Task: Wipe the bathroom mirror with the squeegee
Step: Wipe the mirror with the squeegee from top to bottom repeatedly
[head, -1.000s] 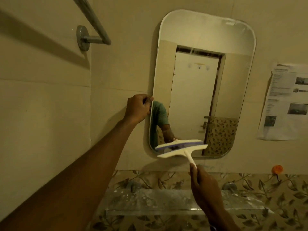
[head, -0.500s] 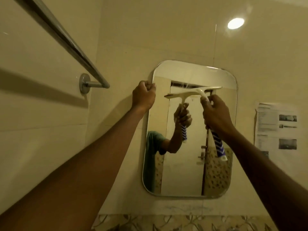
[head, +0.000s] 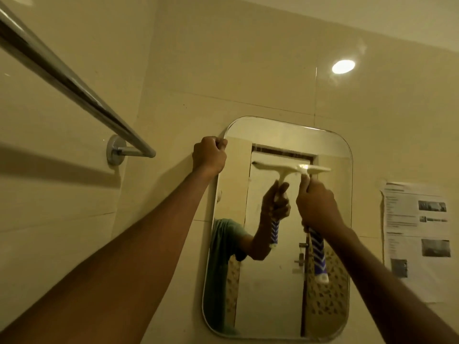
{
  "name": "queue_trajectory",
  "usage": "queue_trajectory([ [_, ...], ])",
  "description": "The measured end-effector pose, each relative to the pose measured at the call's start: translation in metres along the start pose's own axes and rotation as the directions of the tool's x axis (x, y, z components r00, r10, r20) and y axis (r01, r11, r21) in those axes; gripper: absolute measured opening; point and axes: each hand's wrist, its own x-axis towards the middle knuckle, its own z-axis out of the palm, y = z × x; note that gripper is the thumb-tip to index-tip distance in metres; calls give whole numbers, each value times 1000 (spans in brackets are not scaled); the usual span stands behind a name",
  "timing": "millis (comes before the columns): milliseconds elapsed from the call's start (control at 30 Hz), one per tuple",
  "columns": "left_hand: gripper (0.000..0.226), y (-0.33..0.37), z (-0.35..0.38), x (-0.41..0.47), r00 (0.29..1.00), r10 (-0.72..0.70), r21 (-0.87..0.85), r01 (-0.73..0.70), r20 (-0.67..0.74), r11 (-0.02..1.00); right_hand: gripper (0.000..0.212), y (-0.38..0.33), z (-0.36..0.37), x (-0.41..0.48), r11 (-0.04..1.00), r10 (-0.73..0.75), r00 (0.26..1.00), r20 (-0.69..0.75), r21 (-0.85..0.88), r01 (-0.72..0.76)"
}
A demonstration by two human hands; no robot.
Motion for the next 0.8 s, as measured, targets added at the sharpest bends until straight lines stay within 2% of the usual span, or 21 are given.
queue_trajectory([
  [100, 28, -2, -2, 2, 1000, 6, -4, -6, 25, 1000, 39, 1, -8, -8, 1000, 3, 1000, 20, 23, -4],
  [233, 29, -3, -2, 4, 999, 23, 6, -24, 29, 1000, 43, -32, -54, 55, 1000, -14, 999, -52, 16, 15],
  [333, 28, -8, 1, 7, 999, 36, 4, -36, 13, 999, 38, -36, -60, 71, 999, 11, 1000, 21, -38, -10],
  [533, 25, -12, 3, 12, 999, 48, -3, -48, 10, 999, 48, 4, -38, 14, 996, 68, 991, 118, -67, -60],
  [700, 27, -13, 5, 12, 998, 64, 8, -64, -11, 998, 44, -27, -70, 80, 997, 71, 997, -27, -42, -72],
  [800, 27, -16, 6, 12, 996, 83, 10, -82, -22, 997, 31, -32, -74, 99, 992, 70, 997, -25, -108, -72],
])
